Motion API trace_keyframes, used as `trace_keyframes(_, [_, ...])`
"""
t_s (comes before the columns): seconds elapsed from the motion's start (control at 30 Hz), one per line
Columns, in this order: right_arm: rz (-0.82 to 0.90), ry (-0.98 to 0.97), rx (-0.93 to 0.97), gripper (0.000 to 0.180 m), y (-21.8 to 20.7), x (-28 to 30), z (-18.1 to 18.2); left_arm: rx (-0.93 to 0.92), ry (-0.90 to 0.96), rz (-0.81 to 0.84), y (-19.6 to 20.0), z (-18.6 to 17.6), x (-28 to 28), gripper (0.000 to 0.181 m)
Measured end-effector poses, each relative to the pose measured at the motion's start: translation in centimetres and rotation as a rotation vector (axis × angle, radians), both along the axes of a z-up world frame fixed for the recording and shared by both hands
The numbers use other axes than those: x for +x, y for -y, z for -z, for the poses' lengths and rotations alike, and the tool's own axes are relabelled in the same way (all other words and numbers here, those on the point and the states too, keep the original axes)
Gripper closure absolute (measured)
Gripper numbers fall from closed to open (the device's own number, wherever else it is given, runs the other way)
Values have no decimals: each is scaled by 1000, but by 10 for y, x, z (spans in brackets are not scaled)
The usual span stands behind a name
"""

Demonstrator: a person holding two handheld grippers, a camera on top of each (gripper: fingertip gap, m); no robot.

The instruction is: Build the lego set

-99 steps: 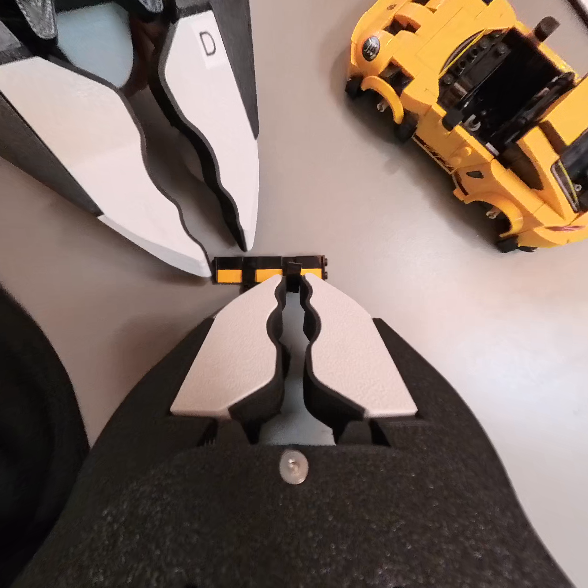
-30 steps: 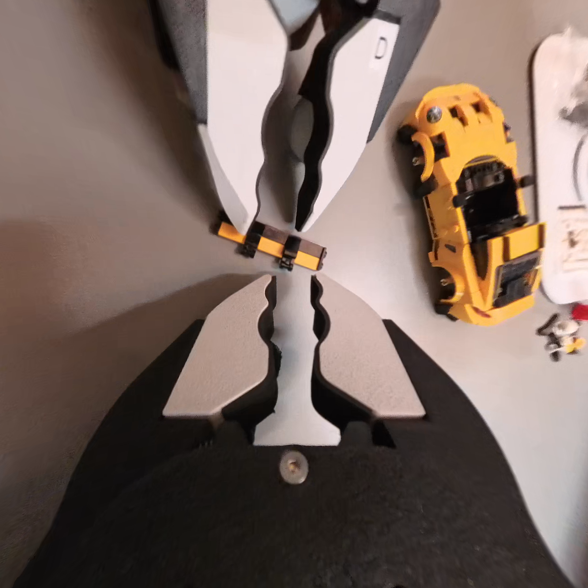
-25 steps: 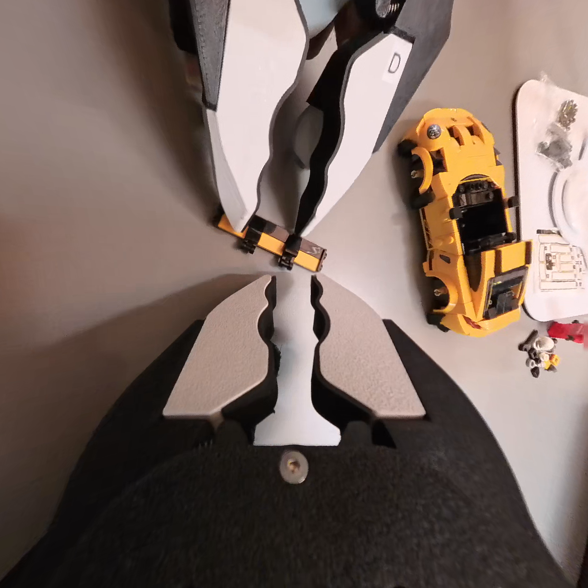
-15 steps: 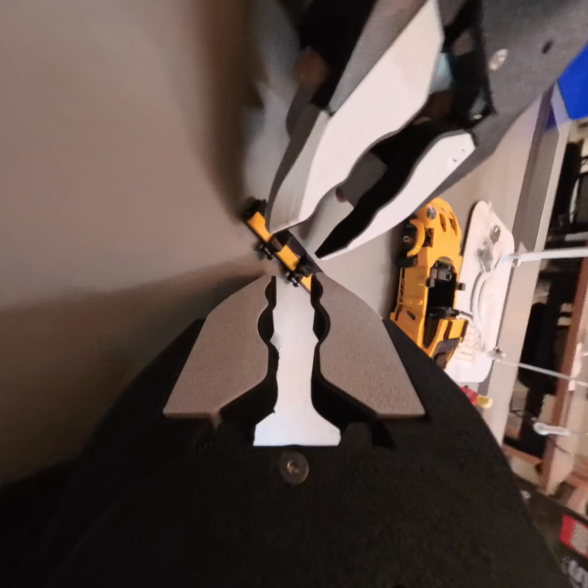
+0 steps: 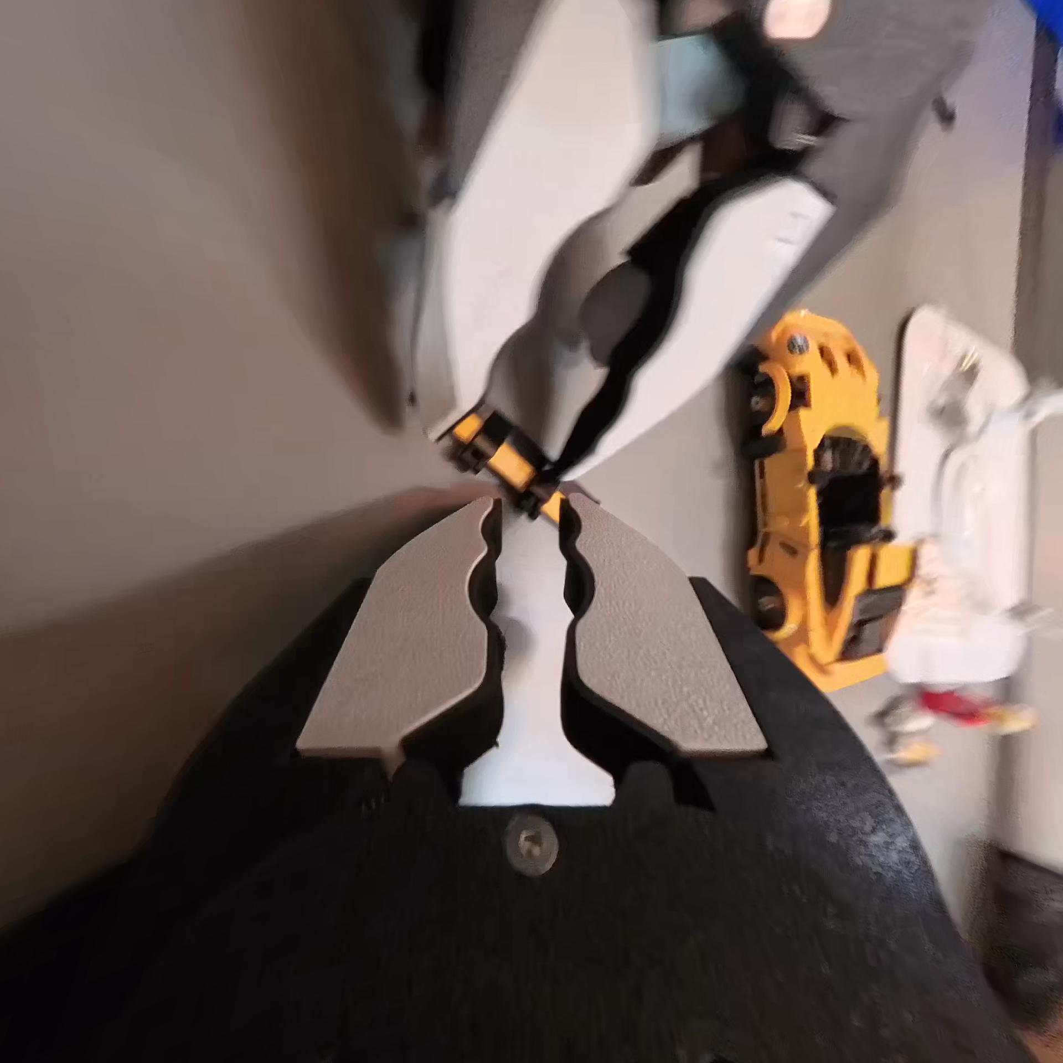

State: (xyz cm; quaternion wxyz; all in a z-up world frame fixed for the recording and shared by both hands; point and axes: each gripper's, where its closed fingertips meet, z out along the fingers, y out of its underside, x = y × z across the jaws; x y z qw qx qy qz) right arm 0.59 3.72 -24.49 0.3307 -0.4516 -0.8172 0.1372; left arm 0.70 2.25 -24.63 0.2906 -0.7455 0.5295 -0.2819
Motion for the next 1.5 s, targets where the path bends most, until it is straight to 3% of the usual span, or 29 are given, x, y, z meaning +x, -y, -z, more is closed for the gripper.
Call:
trace_keyframes(0.3, [70,-26,-119,163,8,3,-1,15,-47,18,2,4,2,148])
trace_keyframes(0.57, [-93,17,175,159,5,5,3,-18,-16,26,4,3,4,141])
trace_keyframes(0.83, [-161,45,219,166,4,4,5,-34,8,47,4,3,6,141])
trace_keyframes(1.5, [-134,82,80,168,6,4,8,3,-48,68,2,5,5,146])
